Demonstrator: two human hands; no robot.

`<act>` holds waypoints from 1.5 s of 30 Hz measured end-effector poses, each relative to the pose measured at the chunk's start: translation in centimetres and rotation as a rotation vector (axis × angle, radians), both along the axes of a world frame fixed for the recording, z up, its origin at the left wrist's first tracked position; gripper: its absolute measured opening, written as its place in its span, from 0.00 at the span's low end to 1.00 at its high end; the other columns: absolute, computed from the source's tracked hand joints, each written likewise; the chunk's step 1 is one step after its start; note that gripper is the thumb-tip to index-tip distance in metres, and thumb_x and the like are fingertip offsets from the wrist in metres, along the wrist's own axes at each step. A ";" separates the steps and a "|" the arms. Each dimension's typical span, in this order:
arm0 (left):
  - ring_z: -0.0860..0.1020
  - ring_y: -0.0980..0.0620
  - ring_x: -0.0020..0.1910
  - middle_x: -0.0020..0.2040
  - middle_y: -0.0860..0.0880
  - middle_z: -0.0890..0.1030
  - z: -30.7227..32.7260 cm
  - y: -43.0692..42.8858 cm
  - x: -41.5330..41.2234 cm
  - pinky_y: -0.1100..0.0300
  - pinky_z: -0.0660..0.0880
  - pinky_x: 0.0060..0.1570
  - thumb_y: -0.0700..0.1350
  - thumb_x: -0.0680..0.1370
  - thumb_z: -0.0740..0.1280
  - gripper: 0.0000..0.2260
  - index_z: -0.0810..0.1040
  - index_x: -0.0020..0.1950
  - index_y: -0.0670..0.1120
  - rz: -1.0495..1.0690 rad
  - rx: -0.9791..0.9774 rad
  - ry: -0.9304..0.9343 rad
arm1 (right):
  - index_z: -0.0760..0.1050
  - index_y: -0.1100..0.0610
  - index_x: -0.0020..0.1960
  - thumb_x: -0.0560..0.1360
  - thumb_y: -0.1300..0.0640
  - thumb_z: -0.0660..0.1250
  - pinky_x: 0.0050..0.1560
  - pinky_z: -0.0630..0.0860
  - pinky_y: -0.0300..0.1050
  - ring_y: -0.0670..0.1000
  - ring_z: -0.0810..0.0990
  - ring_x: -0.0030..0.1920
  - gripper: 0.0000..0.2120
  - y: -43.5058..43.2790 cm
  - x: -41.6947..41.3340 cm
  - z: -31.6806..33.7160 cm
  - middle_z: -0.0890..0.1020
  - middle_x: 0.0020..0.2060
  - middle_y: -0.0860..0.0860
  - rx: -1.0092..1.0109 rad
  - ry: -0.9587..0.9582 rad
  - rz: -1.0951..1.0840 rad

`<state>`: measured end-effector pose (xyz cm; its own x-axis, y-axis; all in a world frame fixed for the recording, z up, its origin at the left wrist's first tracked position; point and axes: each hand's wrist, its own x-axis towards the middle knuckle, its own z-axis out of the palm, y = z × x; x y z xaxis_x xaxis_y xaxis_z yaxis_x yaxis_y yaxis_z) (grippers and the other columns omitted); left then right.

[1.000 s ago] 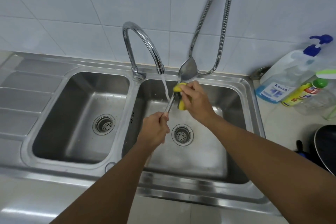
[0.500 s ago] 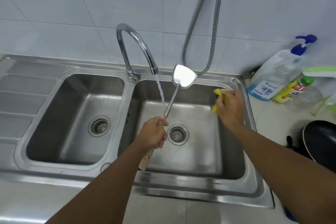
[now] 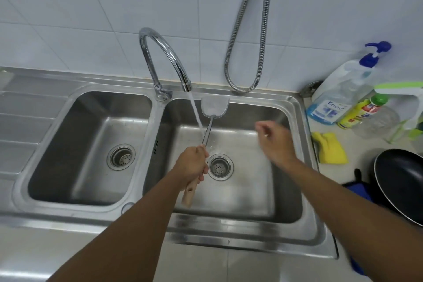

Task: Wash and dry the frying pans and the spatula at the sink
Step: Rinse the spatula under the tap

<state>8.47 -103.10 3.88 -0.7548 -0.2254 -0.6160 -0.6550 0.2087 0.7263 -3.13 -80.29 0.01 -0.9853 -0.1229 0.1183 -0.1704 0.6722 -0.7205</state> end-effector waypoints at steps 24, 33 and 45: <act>0.71 0.52 0.21 0.29 0.45 0.78 -0.6 -3.8 4.2 0.61 0.70 0.24 0.58 0.87 0.53 0.21 0.78 0.50 0.45 -0.140 -0.050 0.050 | 0.74 0.61 0.47 0.71 0.63 0.78 0.40 0.85 0.55 0.57 0.86 0.33 0.13 -15.8 -2.6 -3.1 0.85 0.43 0.61 -0.566 -0.638 -0.461; 0.75 0.53 0.22 0.36 0.43 0.84 -0.8 -5.6 4.3 0.62 0.74 0.24 0.61 0.85 0.55 0.21 0.75 0.67 0.48 -0.195 0.053 -0.002 | 0.73 0.62 0.58 0.83 0.61 0.58 0.42 0.85 0.54 0.59 0.86 0.42 0.08 -16.7 -2.9 -2.4 0.83 0.50 0.62 -0.336 -0.674 -0.229; 0.62 0.54 0.19 0.29 0.47 0.74 -1.6 -6.3 4.4 0.63 0.58 0.23 0.61 0.86 0.54 0.25 0.78 0.49 0.41 0.047 0.078 -0.142 | 0.84 0.53 0.59 0.81 0.64 0.66 0.48 0.85 0.52 0.53 0.86 0.51 0.12 -14.4 -0.7 -3.4 0.87 0.49 0.51 -0.423 -0.453 0.067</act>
<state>12.89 -109.42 2.32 -0.6486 -0.2063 -0.7326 -0.7599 0.1220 0.6385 -3.84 -94.67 -3.40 -0.9407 -0.2206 -0.2579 0.1828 0.3110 -0.9327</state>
